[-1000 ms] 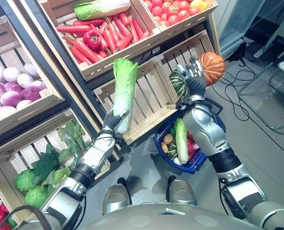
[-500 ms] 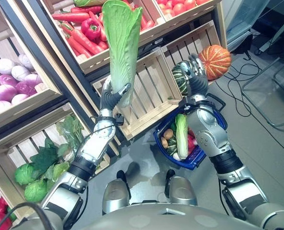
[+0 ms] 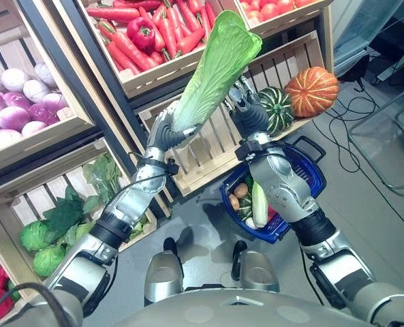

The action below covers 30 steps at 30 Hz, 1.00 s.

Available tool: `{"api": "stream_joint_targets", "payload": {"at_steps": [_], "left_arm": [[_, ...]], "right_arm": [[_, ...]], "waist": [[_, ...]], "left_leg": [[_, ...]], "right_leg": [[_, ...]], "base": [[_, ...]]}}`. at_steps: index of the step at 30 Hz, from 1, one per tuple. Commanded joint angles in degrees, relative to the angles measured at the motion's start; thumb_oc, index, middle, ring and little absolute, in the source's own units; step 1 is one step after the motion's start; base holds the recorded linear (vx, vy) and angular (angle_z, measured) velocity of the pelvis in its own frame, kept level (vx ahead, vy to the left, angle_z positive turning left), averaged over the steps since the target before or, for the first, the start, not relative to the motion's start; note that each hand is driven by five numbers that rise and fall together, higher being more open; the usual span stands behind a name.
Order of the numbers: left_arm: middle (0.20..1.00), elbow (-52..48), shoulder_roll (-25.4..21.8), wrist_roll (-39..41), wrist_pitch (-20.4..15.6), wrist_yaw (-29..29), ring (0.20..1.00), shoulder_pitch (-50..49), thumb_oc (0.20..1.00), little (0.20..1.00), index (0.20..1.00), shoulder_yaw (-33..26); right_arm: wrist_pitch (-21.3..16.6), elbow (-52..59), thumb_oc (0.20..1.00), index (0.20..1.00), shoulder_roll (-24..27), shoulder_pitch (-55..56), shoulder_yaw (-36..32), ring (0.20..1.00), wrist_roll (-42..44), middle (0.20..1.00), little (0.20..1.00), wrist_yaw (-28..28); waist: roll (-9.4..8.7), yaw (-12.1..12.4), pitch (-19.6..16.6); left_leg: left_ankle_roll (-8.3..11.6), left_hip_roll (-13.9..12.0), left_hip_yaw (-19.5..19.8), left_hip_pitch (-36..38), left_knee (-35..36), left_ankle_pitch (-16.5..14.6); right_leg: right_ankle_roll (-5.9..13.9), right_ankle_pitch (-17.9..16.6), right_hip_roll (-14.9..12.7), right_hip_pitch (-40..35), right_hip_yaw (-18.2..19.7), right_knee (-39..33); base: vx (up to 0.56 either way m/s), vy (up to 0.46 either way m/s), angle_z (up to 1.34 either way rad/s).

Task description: Pick up fruits and vegetables into the basket

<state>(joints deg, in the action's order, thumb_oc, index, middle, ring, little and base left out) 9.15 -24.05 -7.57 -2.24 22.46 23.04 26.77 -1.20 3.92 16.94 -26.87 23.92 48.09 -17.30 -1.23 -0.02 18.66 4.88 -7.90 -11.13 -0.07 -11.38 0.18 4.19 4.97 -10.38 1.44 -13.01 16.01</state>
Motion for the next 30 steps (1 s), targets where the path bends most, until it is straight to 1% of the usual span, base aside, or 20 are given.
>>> {"api": "stream_joint_targets", "payload": {"at_steps": [1,7,11,14,16,17,20,22,23,24,25,26,28,29,30], "left_arm": [[0.2,-7.9,-2.8,-5.5,-1.8,-0.8,0.2,5.2,0.2,0.2,0.2,3.5],[0.2,-8.8,-2.9,-8.3,0.0,-2.8,0.2,6.5,0.2,0.2,0.2,5.9],[0.2,-9.6,-2.7,-11.4,0.9,-4.8,0.2,7.6,0.2,0.2,0.2,7.5],[0.2,-10.0,-3.0,-17.3,0.5,-5.2,0.2,8.7,0.2,0.2,0.2,8.9],[0.2,-10.2,-3.5,-20.0,0.3,-5.2,0.2,9.4,0.2,0.2,0.2,9.7],[0.2,-10.6,-3.8,-22.6,0.1,-5.2,0.2,10.0,0.2,0.2,0.2,10.3],[0.2,-10.9,-4.3,-24.8,-0.2,-5.7,0.2,11.0,0.2,0.2,0.2,11.5],[0.2,-10.7,-4.2,-26.3,-0.1,-6.0,0.2,11.6,0.2,0.2,0.2,12.9],[0.2,-10.6,-4.1,-26.8,-0.3,-6.2,0.2,11.8,0.2,0.2,0.2,13.4],[0.2,-10.5,-4.1,-26.8,-0.6,-6.4,0.2,12.0,0.2,0.2,0.2,14.0],[0.2,-10.4,-4.0,-26.8,-0.5,-6.5,0.2,12.0,0.2,0.2,0.2,14.2],[0.2,-10.3,-3.7,-25.4,-0.5,-7.3,0.2,12.0,0.2,0.2,0.2,14.6],[0.2,-9.9,-3.1,-22.0,0.9,-9.0,0.2,11.5,0.2,0.2,0.2,15.3],[0.41,-9.9,-2.9,-20.2,2.0,-9.8,0.41,11.2,0.41,0.41,0.41,15.5],[0.78,-9.6,-2.7,-18.4,2.8,-10.4,0.78,10.9,0.78,0.78,0.78,15.7]], "right_arm": [[-0.2,7.0,1.0,1.0,-2.0,-5.1,0.6,1.0,-1.6,1.0,1.0,0.1],[1.8,6.1,1.0,1.0,-1.7,-6.2,1.6,1.0,-0.6,1.0,1.0,-0.8],[3.3,6.0,1.0,1.0,-2.0,-6.7,2.2,1.0,-0.1,1.0,1.0,0.0],[5.2,5.9,1.0,1.0,-2.2,-7.4,3.1,1.0,2.9,1.0,1.0,1.6],[6.5,5.6,1.0,1.0,-2.4,-8.0,3.7,1.0,4.4,1.0,1.0,1.7],[7.2,5.2,1.0,1.0,-2.5,-8.3,4.3,1.0,5.8,1.0,1.0,1.7],[8.1,4.5,1.0,1.0,-2.9,-9.0,5.3,1.0,7.7,1.0,1.0,1.9],[7.8,3.8,1.0,1.0,-3.5,-9.3,6.0,1.0,9.2,1.0,1.0,2.4],[8.2,3.5,1.0,1.0,-3.7,-9.3,6.2,1.0,9.5,1.0,1.0,3.3],[8.5,2.9,0.2,0.2,-4.0,-9.7,6.5,0.2,10.1,0.2,0.2,4.3],[8.3,2.7,0.2,0.2,-4.1,-9.8,6.6,0.2,10.2,0.2,0.2,4.4],[6.9,1.9,0.2,0.2,-4.5,-10.3,6.8,0.2,10.5,0.2,0.2,4.4],[3.9,1.6,0.2,0.2,-4.7,-10.3,6.5,0.2,8.3,0.2,0.2,4.3],[3.1,1.6,0.2,0.2,-4.6,-10.2,6.4,0.2,7.1,0.2,0.2,3.9],[2.4,1.7,0.2,0.2,-4.6,-10.2,6.2,0.2,5.9,0.2,0.2,3.7]], "waist": [[-1.34,0.2,-1.3],[-1.47,0.1,-1.1],[-1.48,0.1,-1.0],[-1.48,0.1,-0.8],[-1.53,0.2,-0.9],[-1.58,0.2,-1.0],[-1.69,0.3,-1.2],[-1.78,0.4,-1.2],[-1.8,0.4,-1.3],[-1.79,0.5,-1.3],[-1.8,0.5,-1.3],[-1.87,0.7,-1.2],[-1.87,0.8,-1.0],[-1.85,0.8,-1.0],[-1.83,0.8,-0.9]], "left_leg": [[-2.64,0.8,-1.5,1.7,-6.2,-10.7],[-2.71,0.8,-1.7,1.6,-6.4,-11.0],[-2.76,0.8,-1.7,1.4,-6.6,-11.1],[-2.65,0.8,-1.7,1.2,-6.8,-11.2],[-2.63,0.8,-1.7,1.1,-6.8,-11.3],[-2.58,0.8,-1.8,1.0,-6.8,-11.3],[-2.53,0.6,-1.8,1.1,-6.6,-11.2],[-2.48,0.5,-1.9,1.1,-6.5,-11.2],[-2.43,0.5,-1.9,1.0,-6.4,-11.1],[-2.39,0.4,-1.9,1.1,-6.3,-11.1],[-2.37,0.4,-1.9,1.1,-6.3,-11.1],[-2.34,0.3,-1.9,0.9,-6.4,-11.0],[-2.24,0.1,-1.8,0.8,-6.3,-10.9],[-2.18,0.1,-1.8,0.8,-6.3,-10.9],[-2.17,0.0,-1.8,0.7,-6.3,-10.9]], "right_leg": [[3.31,0.2,-1.9,-2.2,1.9,-2.3],[3.44,0.2,-1.9,-2.0,2.0,-2.3],[3.49,0.3,-1.9,-1.8,2.1,-2.1],[3.56,0.4,-2.0,-1.6,2.1,-1.9],[3.58,0.4,-2.0,-1.6,2.1,-1.9],[3.63,0.5,-2.0,-1.6,2.0,-2.0],[3.71,0.4,-2.0,-1.7,1.8,-2.2],[3.79,0.4,-2.1,-1.8,1.6,-2.3],[3.84,0.4,-2.1,-1.8,1.5,-2.4],[3.88,0.4,-2.1,-1.8,1.4,-2.4],[3.88,0.4,-2.1,-1.8,1.3,-2.4],[3.86,0.3,-2.1,-1.8,1.2,-2.4],[3.95,0.3,-2.2,-1.7,0.9,-2.4],[3.99,0.3,-2.2,-1.7,0.9,-2.4],[4.03,0.3,-2.2,-1.6,0.9,-2.3]], "base": [[0.0,0.0,0.0],[0.0,0.0,0.0],[0.0,0.0,0.0],[0.0,0.0,0.0],[0.0,0.0,0.0],[0.0,0.0,0.0],[0.0,0.0,0.0],[0.0,0.0,0.0],[0.0,0.0,0.0],[0.0,0.0,0.0],[0.0,0.0,0.0],[-0.01,-0.03,0.01],[0.0,-0.021,0.01],[0.0,0.0,0.0],[0.0,0.0,0.0]]}}
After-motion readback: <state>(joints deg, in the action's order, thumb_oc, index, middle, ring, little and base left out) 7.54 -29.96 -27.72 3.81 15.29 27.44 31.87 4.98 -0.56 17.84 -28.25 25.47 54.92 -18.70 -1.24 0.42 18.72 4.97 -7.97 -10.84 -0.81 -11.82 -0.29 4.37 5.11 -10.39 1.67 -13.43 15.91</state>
